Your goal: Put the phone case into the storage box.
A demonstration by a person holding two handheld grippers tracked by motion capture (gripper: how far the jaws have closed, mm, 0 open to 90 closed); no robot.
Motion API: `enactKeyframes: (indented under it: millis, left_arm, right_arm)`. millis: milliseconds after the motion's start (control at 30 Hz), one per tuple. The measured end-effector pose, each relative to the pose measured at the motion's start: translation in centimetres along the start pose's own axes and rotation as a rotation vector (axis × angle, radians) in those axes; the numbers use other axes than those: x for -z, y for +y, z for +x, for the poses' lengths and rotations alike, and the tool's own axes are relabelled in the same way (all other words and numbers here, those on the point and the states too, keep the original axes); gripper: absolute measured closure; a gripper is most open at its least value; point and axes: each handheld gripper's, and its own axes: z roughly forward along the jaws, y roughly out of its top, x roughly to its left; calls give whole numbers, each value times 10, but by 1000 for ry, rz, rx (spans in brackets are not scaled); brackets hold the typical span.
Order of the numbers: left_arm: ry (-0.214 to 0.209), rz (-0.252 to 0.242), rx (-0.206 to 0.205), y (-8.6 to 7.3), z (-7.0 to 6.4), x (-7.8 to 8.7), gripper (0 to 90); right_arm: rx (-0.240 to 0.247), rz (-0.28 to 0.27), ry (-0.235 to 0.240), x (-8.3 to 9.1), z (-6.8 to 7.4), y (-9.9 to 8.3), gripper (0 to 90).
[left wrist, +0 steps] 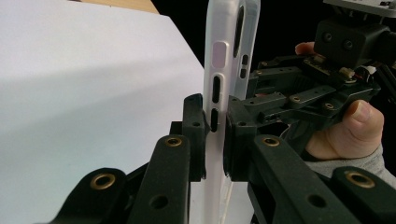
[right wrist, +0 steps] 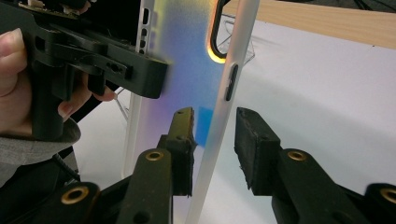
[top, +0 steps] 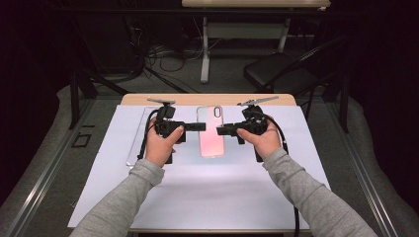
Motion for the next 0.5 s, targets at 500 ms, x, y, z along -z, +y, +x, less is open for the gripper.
enactKeyframes:
  millis: [500]
  left_arm:
    - [4, 3, 0, -1, 1, -1, 818]
  right_arm:
    - [-23, 8, 4, 1, -1, -1, 771]
